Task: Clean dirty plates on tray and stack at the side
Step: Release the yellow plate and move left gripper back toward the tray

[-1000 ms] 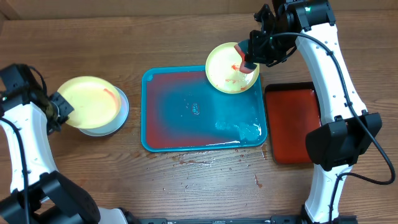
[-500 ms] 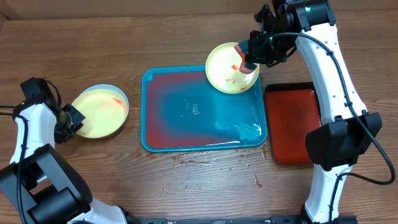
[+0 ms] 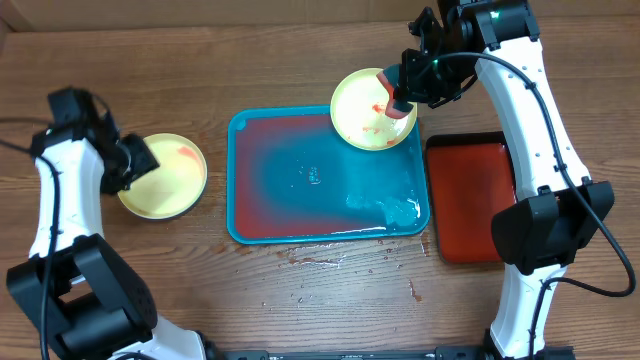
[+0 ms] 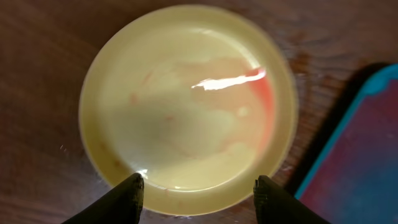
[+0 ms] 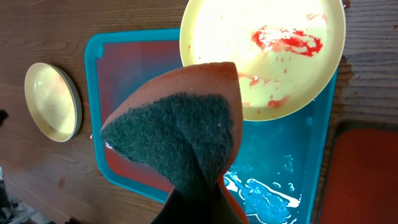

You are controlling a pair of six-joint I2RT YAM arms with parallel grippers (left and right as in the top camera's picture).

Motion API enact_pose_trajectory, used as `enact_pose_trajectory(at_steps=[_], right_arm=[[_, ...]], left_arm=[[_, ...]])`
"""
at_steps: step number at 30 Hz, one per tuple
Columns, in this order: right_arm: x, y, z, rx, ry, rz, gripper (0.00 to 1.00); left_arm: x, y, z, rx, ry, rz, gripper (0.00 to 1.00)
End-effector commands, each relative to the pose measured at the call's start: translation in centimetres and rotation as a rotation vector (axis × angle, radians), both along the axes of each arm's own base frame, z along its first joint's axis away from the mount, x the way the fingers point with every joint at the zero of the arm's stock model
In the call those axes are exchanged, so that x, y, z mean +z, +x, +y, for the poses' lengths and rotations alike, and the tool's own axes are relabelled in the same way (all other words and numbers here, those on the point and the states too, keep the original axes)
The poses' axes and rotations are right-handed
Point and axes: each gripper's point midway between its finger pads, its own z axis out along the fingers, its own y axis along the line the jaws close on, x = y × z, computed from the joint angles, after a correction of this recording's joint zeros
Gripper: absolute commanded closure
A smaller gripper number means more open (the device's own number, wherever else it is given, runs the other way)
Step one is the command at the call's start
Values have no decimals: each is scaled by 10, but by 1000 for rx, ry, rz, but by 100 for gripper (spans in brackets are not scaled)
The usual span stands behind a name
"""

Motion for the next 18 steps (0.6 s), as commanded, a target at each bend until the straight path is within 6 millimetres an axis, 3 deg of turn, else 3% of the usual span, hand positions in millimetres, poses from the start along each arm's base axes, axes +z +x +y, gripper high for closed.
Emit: enact_pose_trajectory(at_steps=[1,7,10,13,18], right_arm=[[19,-2,1,-1,19,-42,96],[19,-2,1,-1,19,-42,96],[19,-2,1,-1,19,-42,96],[19,-2,1,-1,19,-42,96],[19,-2,1,-1,19,-42,96]], left_arm=[[35,35,-46,-179,9,-103,39],[68,67,-133,-319,-18,-196,40],[73,85,-177,-379,-40,-231,39],[62,99,-213,-425,-75,-214,37],[15,112,-277,-519,-181,-144,36]])
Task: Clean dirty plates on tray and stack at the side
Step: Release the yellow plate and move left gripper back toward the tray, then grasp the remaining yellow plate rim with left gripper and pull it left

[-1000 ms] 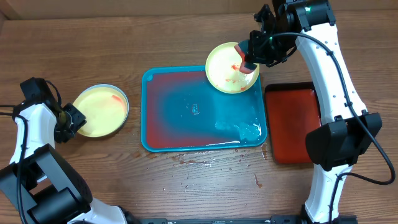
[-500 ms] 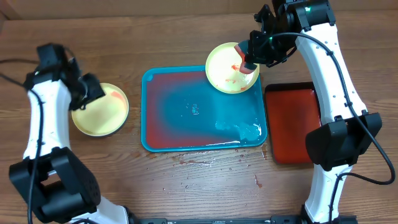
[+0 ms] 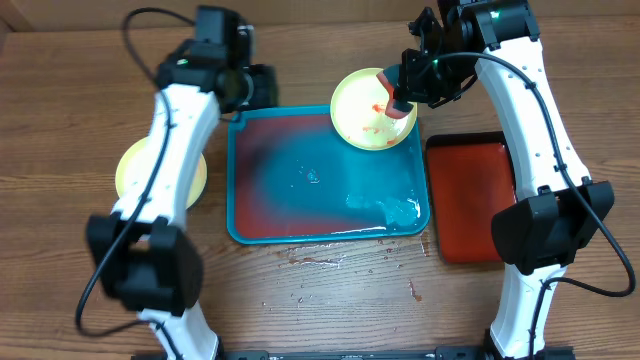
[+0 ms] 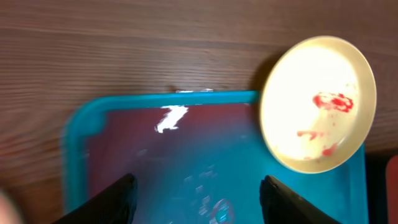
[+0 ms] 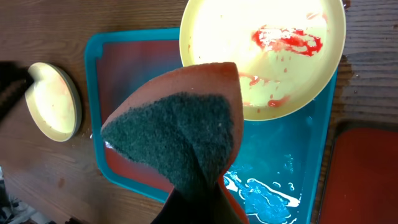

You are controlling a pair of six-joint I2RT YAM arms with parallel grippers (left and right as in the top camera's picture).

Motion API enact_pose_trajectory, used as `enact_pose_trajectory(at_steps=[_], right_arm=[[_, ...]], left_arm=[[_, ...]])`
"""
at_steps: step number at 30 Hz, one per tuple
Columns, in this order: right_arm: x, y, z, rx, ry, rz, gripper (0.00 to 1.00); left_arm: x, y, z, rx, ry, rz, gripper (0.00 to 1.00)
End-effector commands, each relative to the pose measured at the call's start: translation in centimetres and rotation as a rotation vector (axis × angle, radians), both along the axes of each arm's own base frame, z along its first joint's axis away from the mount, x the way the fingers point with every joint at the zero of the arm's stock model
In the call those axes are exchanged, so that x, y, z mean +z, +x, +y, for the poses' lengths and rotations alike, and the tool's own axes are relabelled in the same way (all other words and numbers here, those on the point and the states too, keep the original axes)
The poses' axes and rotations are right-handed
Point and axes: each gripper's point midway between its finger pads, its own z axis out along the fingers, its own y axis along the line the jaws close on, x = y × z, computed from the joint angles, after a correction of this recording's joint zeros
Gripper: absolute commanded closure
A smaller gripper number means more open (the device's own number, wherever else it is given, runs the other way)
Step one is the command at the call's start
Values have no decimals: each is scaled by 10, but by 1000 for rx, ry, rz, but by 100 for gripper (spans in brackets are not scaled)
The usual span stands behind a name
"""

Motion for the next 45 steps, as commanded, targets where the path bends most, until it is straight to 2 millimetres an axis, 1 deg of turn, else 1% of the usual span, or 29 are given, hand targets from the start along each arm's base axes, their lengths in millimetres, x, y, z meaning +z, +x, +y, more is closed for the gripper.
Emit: enact_pose_trajectory(at_steps=[1,3,4,5,6,7,8,11,13,17,22,25,27,31,35,36,40,42,45], right_arm=[[19,-2,1,-1,19,-43,96],[19,-2,1,-1,19,-44,96],[19,-1,1,0,19,-45,96],[19,-1,1,-1,19,-47,96],[19,0,1,-1,20,-50,96],[19,0,1,0,20,-51,96],[19,0,1,0,21,-53,96],[19,0,1,-1,20,-52,96],[19,0,1,-1,20,-49,96],[19,0,1,-1,20,-50,96],[19,0,1,-1,20,-50,96],[19,0,1,-1,20,-50,96],[19,0,1,-1,20,-49,96],[19,0,1,-1,20,-49,96],[19,-1,1,-1,19,-46,96],[19,-1,1,-1,19,-46,96],[19,-1,1,-1,19,-46,96],[18,-1,1,-1,19,-45,96],[18,-1,1,-1,19,-45,96]], left_arm=[[-50,5,-44,-51,-67,107,36],[-72,6,-61,-73,-75,131,37],[-78,6,-70,-91,-85,137,38],[-86,6,-83,-118,-103,140,38],[-91,7,-90,-133,-110,136,38],[-95,9,-99,-148,-113,126,38],[-100,12,-112,-170,-118,103,38],[-103,12,-128,-200,-121,82,38],[-104,10,-133,-207,-108,76,39],[-109,12,-130,-189,-44,62,39],[-112,17,-118,-155,25,44,41],[-117,18,-113,-162,68,38,42],[-126,18,-112,-182,89,43,43],[-139,17,-113,-187,95,61,47],[-148,18,-114,-181,94,69,58],[-148,18,-114,-181,94,70,62],[-148,18,-114,-178,95,71,82],[-149,18,-111,-172,107,71,96],[-150,18,-100,-148,152,77,96]])
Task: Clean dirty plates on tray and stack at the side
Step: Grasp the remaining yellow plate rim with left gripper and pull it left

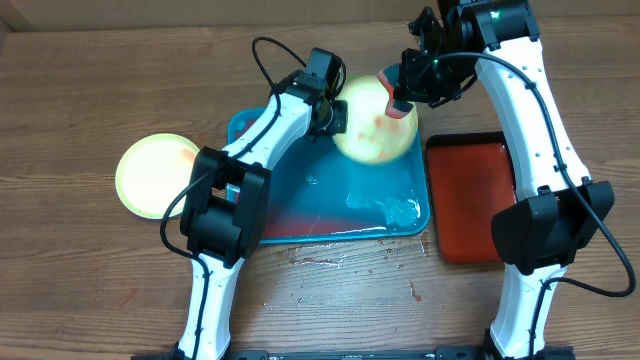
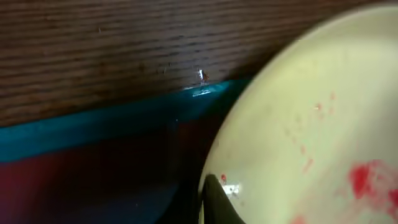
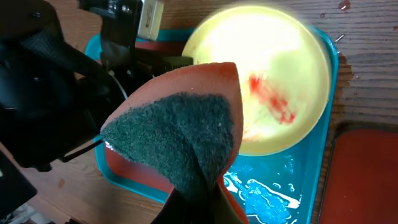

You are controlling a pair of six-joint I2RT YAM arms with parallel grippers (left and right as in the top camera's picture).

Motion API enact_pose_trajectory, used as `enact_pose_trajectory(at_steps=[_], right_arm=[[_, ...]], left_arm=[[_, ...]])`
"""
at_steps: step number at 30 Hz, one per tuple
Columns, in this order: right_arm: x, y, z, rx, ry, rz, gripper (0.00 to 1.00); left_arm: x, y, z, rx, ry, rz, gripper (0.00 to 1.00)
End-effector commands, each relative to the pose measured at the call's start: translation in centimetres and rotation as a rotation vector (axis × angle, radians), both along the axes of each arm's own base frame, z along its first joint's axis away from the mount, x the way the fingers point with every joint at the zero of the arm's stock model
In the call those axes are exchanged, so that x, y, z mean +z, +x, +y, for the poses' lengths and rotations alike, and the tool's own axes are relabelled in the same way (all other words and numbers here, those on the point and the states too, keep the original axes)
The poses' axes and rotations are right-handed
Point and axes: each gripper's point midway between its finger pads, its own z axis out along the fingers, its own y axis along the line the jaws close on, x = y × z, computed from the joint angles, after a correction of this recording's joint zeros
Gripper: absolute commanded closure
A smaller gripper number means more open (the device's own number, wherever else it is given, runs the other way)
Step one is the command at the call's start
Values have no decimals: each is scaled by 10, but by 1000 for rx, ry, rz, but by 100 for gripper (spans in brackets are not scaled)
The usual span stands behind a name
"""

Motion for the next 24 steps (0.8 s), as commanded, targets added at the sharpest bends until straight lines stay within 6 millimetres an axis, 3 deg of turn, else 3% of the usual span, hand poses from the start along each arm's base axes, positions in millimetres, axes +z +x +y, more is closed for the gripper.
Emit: enact_pose_trajectory(at_steps=[1,5,8,14,18,24], right_arm=[[18,-2,1,1,18,-42,96],[19,-2,8,15,21,-52,96],[16,-2,18,13,18,-55,96],[-15,-1,30,-124,-72,-3,96],[-45,-7,48,-156,-92,35,96],[-92,-13,61,-174,-137,49,96]], left_arm=[[-9,-1,20,24,95,11,96],[-15,-18,43,48,145,101,96],[-21,-42,69,74,187,226,96],[-24,-78,107,129,217,420,96],[-22,-86,115,150,147,488,96],[-18,-91,108,65,32,522,96]])
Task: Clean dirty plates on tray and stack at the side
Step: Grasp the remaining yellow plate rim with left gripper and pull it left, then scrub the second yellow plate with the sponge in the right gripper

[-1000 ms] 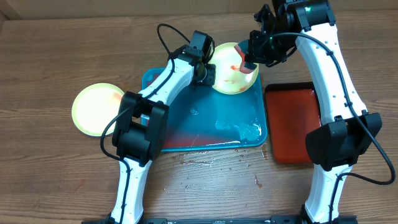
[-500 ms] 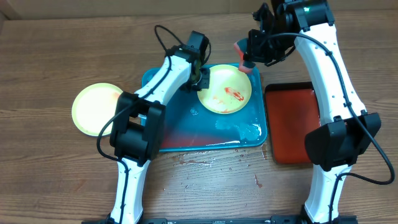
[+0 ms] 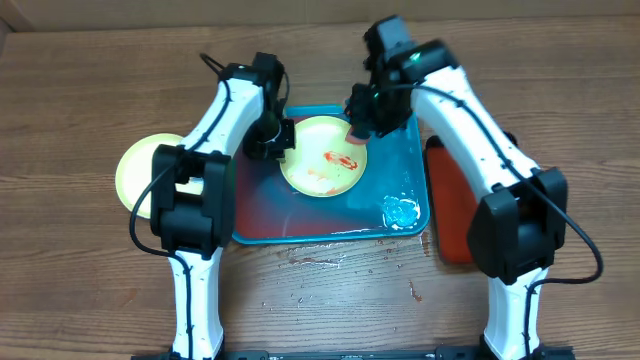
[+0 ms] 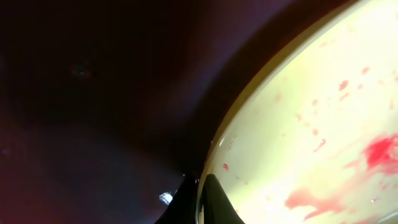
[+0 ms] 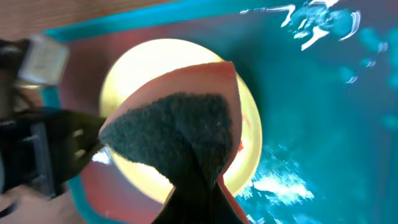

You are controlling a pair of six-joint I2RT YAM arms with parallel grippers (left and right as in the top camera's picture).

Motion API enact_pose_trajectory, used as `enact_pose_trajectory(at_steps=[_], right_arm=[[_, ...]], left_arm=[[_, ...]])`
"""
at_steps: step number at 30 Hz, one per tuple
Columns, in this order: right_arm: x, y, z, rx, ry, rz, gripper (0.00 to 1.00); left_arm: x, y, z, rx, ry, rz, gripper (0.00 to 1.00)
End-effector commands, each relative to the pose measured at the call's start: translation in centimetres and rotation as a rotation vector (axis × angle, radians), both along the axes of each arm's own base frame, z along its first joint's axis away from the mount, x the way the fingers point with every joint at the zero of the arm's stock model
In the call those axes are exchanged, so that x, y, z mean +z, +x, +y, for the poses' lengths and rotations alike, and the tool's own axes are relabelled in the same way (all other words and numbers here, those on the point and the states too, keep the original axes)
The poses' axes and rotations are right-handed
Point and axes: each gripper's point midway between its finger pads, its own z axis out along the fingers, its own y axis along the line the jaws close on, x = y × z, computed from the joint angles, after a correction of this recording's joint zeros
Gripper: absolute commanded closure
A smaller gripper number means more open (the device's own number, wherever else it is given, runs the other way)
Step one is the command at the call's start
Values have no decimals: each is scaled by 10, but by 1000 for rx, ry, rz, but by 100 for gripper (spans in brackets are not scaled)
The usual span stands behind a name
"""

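A yellow plate [image 3: 323, 158] smeared with red lies in the middle of the teal tray [image 3: 400, 175]. My left gripper [image 3: 276, 141] is shut on the plate's left rim; in the left wrist view its fingers [image 4: 214, 200] pinch the edge of the stained plate [image 4: 311, 124]. At the plate's far right edge my right gripper [image 3: 360, 127] is shut on an orange sponge with a dark green scrub face [image 5: 171, 127]. The sponge hangs just over the plate [image 5: 143, 62]; whether it touches cannot be told.
A second yellow plate [image 3: 135, 175] sits on the table left of the tray, partly behind my left arm. A dark red tray [image 3: 445, 225] lies to the right. Foamy water [image 3: 402, 210] pools in the teal tray's near right corner, and drops [image 3: 320, 260] spot the table in front.
The stained plate, held at the tray's far right corner, now lies in the tray's middle with my left gripper still on its rim. My right gripper with the sponge has moved left, onto the plate.
My left gripper stood open over the plate on the table at the left while my right held the sponge above the stained plate. Then the left was open over the tray's far left corner, then shut on the stained plate's rim. Now plate and sponge meet mid-tray.
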Motion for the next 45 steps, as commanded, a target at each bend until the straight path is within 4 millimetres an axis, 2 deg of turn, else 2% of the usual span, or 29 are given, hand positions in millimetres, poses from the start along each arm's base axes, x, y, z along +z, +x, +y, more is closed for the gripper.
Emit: enact_pose_trajectory(at_steps=[1,6,10,12,15,20,25,26,29,32,36,39,42,45], right_arm=[[-13,-4,-5,-60,-42,-7,96],[-47,-6,-11,-83,-73,12,96],[-78,-3,-8,-79,-82,48,96],[-94,-9,-3,-67,-64,100,96],[-105,-18,2,-52,-41,155,96],[-109,-29,10,-32,-29,194,96],[-130,-55,9,-72,-127,292,96],[-138,-62,14,-65,-105,334,96],[-138,-67,28,-50,-30,373,96],[-135,-69,53,19,61,360,96],[-132,-74,86,95,100,304,96],[-131,-84,100,133,106,297,96],[-132,-88,97,129,83,316,96],[-131,-78,68,74,-12,319,96]], left_arm=[[-9,-11,-2,-64,-59,47,95],[-8,-17,-2,-103,-62,64,96],[-8,-16,-3,-119,-64,58,96],[-8,-15,-3,-119,-64,54,96],[-8,-14,-4,-119,-65,47,96],[-9,-12,-4,-112,-66,42,96],[-9,-10,-5,-104,-71,33,96],[-8,-9,-10,-103,-95,28,96],[-7,-8,-13,-102,-113,27,96],[-7,-6,-13,-102,-114,20,96],[-7,-6,-16,-101,-129,19,96],[-7,-6,-15,-101,-128,19,96],[-7,-6,-15,-101,-128,19,96],[-7,-6,-15,-101,-127,19,96]])
